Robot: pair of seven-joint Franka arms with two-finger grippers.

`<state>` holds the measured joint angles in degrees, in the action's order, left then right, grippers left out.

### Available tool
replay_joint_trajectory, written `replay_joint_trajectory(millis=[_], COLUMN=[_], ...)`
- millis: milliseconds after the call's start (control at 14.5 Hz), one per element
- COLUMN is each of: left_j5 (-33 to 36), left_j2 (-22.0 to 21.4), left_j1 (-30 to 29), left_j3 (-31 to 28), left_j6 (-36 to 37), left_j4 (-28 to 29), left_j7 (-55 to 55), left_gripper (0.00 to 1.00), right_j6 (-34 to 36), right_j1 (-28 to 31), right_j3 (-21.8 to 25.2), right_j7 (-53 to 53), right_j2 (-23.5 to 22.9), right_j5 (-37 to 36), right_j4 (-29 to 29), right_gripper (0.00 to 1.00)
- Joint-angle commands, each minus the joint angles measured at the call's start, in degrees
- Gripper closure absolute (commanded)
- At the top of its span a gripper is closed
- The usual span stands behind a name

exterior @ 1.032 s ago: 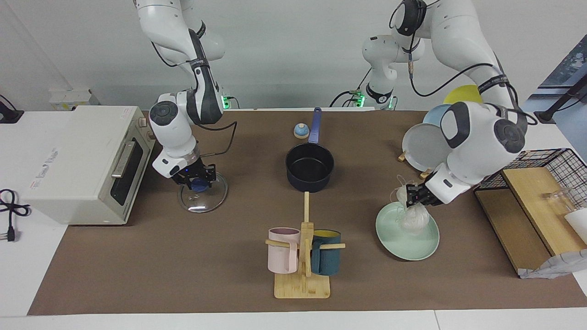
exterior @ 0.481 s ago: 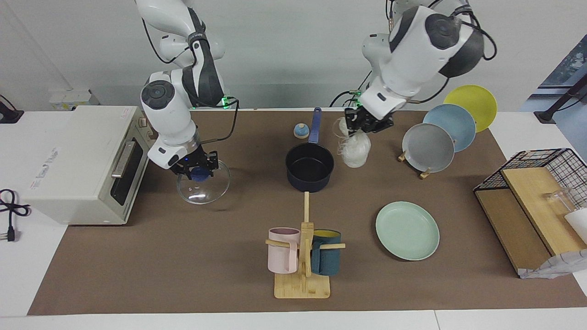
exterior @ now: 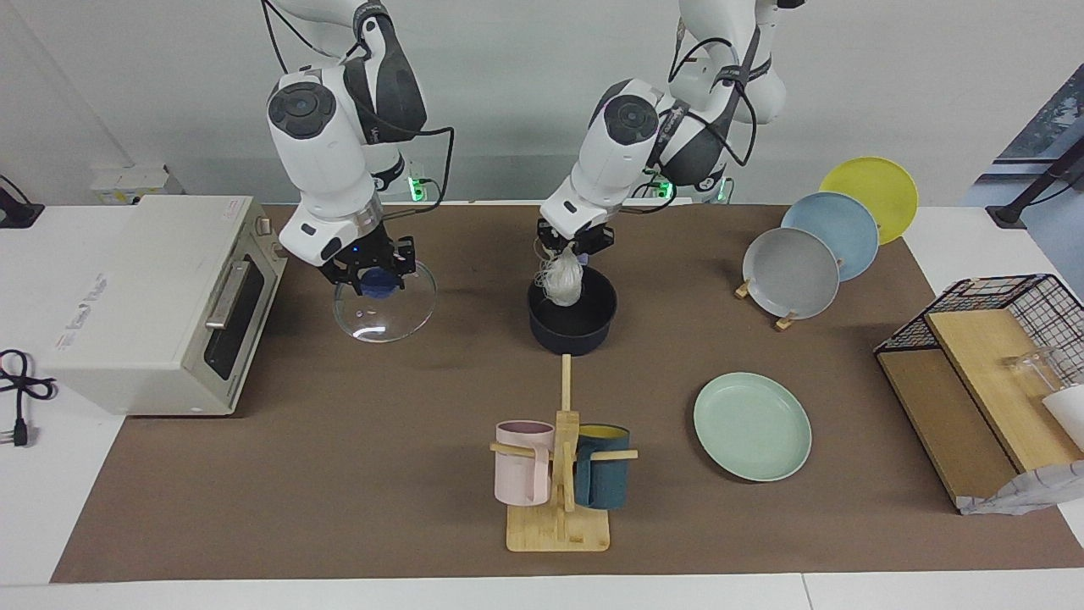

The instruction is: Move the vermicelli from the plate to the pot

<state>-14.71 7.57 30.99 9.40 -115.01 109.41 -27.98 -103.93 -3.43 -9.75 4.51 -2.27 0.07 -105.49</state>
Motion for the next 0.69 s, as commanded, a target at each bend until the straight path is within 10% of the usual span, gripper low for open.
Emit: replay_joint_trajectory(millis=[0,413,481,619], left_j5=[-1.37,-0.24,1.08,1.35], left_j2=[1.99,4.38,4.21,2.46], left_j1=[-0.67,-2.25,-2.08,-2.86], left_j3=[-1.05,-1.22,-1.31,-1.57], left_j6=[-3.72,-12.53,-12.44,-9.91], left_j4=[0.63,4.94,4.85,4.58], left_j7=[2.66,9.15,9.52,9.52], left_gripper=[1.0,1.0,0.01,0.0], right_j6=[0.57,0.22,0.13,-0.13], right_j1=[0.45,-0.34,-0.87,-1.92], right_j3=[-0.09,-0.53,-0.88,-0.97], right_j7=[0.5,1.98,3.12,5.32], right_j2=[0.25,0.25,0.25,0.25], right_j5=[1.42,1.51,1.51,1.51], right_j4=[0.11,0.2,0.2,0.11], right_gripper=[0.46,0.46,0.46,0.46])
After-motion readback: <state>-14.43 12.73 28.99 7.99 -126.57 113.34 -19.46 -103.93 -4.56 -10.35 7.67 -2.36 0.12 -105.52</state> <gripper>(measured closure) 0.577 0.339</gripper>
